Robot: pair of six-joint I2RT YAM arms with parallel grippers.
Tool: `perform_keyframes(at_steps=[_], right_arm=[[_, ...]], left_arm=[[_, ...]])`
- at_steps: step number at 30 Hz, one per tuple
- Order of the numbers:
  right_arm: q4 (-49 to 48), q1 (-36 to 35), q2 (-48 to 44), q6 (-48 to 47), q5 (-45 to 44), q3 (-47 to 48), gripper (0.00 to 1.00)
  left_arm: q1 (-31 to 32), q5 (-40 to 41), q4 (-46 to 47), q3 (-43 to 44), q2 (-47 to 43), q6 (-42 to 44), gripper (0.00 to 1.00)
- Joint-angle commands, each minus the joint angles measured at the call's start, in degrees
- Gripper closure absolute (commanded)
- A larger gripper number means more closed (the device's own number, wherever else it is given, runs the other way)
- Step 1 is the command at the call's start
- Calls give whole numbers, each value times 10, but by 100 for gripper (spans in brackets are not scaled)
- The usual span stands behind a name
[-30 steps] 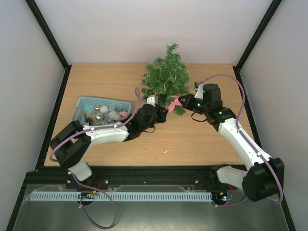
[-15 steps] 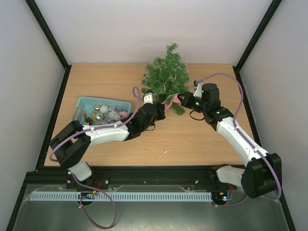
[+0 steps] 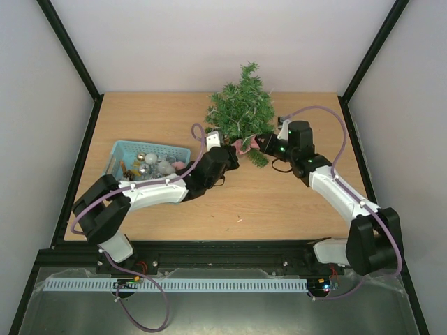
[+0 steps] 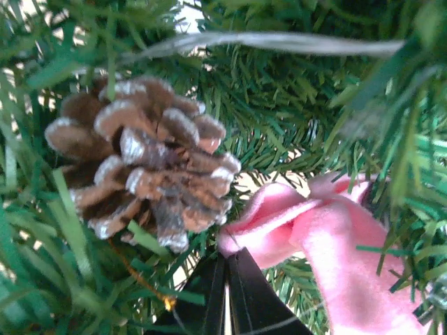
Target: Decorate the small christmas tree
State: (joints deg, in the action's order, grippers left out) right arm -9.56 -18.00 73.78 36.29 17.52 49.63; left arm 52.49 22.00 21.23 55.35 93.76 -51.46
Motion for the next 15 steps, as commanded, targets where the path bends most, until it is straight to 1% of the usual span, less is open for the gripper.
perform_keyframes(at_steps=[1,9,15], right_arm=[[-34,2,18,-2,-8,3,99],[-42,2,46,-2,-9,11,99],[-45,2,60,-2,-6,14,99]], left_arm=[[1,37,-4,24,10,14,98],[-1,38,-11,48,43,15,98],[-5,40,-14,44,54,9,98]])
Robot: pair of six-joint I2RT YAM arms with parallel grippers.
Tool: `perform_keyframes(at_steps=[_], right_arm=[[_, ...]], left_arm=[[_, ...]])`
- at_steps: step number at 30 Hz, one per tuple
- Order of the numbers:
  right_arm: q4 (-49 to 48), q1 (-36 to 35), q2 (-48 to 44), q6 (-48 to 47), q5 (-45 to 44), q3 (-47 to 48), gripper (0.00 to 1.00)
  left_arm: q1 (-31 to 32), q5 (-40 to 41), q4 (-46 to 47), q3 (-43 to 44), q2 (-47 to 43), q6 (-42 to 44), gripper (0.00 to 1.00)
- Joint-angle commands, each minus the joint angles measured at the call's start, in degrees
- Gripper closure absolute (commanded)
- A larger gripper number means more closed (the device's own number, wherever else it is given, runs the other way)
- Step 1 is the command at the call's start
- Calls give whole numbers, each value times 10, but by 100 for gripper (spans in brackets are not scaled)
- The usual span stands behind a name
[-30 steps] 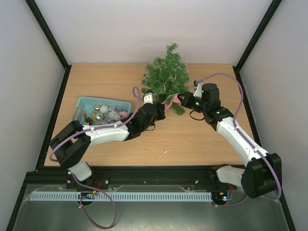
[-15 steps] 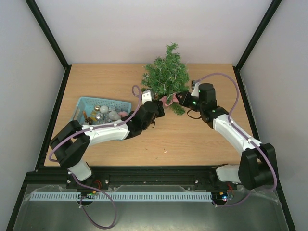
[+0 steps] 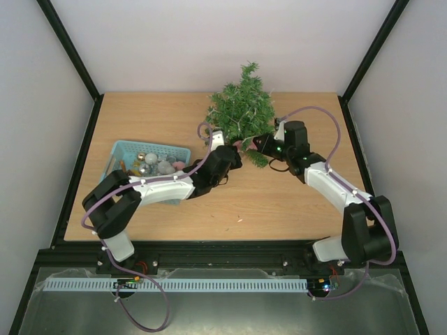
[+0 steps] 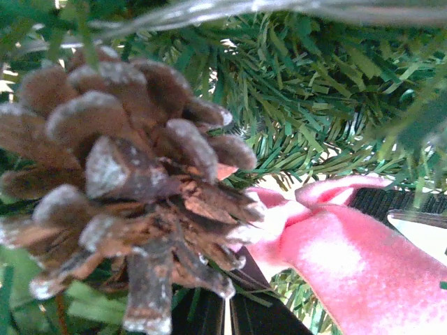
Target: Decorate the small christmas tree
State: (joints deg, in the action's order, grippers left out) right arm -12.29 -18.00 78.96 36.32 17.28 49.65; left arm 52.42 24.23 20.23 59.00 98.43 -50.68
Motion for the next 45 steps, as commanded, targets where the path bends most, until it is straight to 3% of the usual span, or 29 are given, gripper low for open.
perform_keyframes(at_steps=[1,4,13,25,35,42,45], right_arm=[[-17,2,9,-2,-3,14,99],[-16,2,11,-2,-3,14,97],[1,2,-17,-8,-8,14,73],[45,2,-85,-10,-5,-15,68],[66,2,-132,-9,-7,-51,59],[93,2,-179,-13,-7,-62,55],[101,2,-185,-13,-1,-62,55]], left_arm=[[-5,18,-5,7,7,0,98],[-9,15,-9,6,8,-1,98],[-10,5,-20,-2,-10,-12,98],[-7,-16,-51,-20,-45,-49,78],[-7,-14,-83,-16,-53,-58,76],[-6,-15,-98,-33,-77,-68,54],[-6,-11,-104,-37,-87,-70,49]])
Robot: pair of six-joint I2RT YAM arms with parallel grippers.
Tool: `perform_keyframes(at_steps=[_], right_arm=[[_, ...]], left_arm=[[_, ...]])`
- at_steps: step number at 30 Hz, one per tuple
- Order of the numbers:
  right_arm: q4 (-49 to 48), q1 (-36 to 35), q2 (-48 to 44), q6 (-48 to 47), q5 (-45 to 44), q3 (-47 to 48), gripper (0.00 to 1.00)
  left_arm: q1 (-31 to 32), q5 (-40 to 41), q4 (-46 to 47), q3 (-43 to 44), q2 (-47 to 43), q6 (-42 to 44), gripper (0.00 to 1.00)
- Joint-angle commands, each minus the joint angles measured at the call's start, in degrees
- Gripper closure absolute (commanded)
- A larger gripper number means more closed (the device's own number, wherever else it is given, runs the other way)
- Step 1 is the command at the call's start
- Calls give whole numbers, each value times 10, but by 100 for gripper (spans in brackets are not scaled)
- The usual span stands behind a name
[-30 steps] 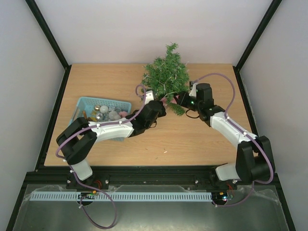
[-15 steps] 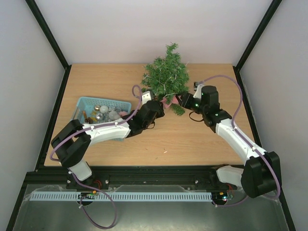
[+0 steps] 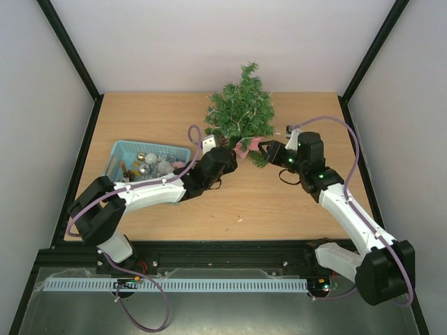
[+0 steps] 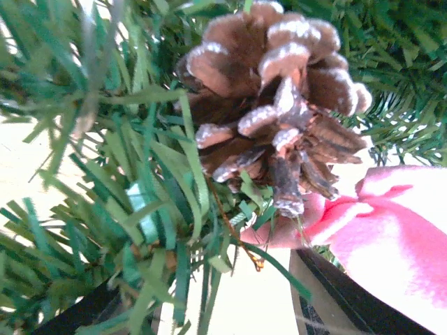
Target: Decorate the small christmas tree
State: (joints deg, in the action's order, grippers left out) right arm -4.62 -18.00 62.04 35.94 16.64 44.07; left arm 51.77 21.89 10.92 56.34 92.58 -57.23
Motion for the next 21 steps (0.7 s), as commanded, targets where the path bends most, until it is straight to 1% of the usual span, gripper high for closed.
perform_keyframes(at_steps=[1,7,10,14,17,20,21], right_arm=[[26,2,-19,-9,6,-7,55],[48,2,-43,-10,9,-10,55],[66,2,-61,-11,9,-8,54],[95,2,-87,-14,12,-7,52],[116,2,-103,-14,20,-7,51],[141,2,-125,-17,31,-8,46],[149,2,-135,-16,35,-10,41]], left_arm=[[1,13,-13,-10,-32,-6,48],[4,-11,-33,-8,-69,-14,44],[11,-17,-63,-1,-97,-16,42],[16,-16,-109,-7,-149,-28,39],[17,-1,-148,-16,-207,-32,35],[17,24,-204,-13,-273,-12,32],[17,34,-228,-10,-297,-2,30]])
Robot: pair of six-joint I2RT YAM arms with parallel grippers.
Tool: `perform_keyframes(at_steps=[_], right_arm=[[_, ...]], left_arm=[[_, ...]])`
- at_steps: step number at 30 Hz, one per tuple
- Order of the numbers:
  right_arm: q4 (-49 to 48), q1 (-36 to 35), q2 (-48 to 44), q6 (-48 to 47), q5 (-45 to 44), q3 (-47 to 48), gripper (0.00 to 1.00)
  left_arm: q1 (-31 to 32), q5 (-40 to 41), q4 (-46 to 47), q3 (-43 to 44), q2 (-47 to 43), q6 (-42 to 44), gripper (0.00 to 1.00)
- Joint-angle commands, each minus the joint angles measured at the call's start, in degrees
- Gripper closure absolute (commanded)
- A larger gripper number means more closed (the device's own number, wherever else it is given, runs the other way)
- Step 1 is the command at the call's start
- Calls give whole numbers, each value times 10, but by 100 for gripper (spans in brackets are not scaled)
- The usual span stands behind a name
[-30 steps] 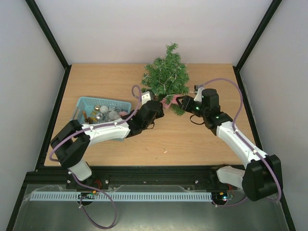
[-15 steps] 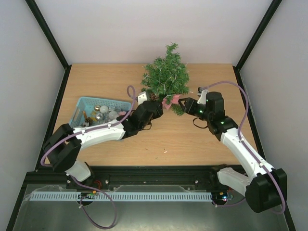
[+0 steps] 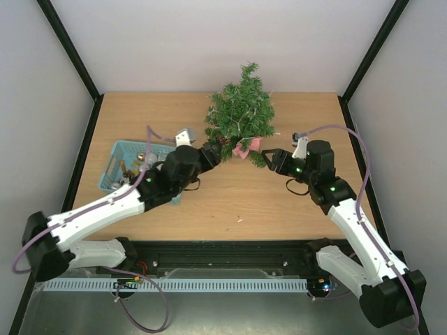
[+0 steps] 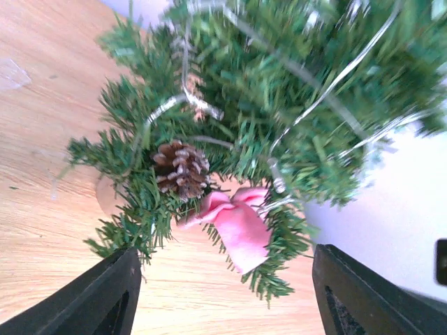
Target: Decorate the small christmas tree
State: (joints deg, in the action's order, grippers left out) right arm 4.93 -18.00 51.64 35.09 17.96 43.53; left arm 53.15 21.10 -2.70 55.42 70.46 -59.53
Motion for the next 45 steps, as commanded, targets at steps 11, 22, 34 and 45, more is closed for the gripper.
perform_keyframes(at_steps=[11,22,34,45], right_arm=[[115,2,-141,31,72,-79,1],[75,2,-118,66,129,-154,1],[77,2,-55,61,151,-117,1],[107,2,-10,37,170,-75,1]], left_arm=[[-24,118,-342,-11,-289,24,1],[-27,141,-462,-66,-365,-47,1],[-134,-17,-455,-81,-269,41,1],[-353,-154,-420,-51,-165,167,1]])
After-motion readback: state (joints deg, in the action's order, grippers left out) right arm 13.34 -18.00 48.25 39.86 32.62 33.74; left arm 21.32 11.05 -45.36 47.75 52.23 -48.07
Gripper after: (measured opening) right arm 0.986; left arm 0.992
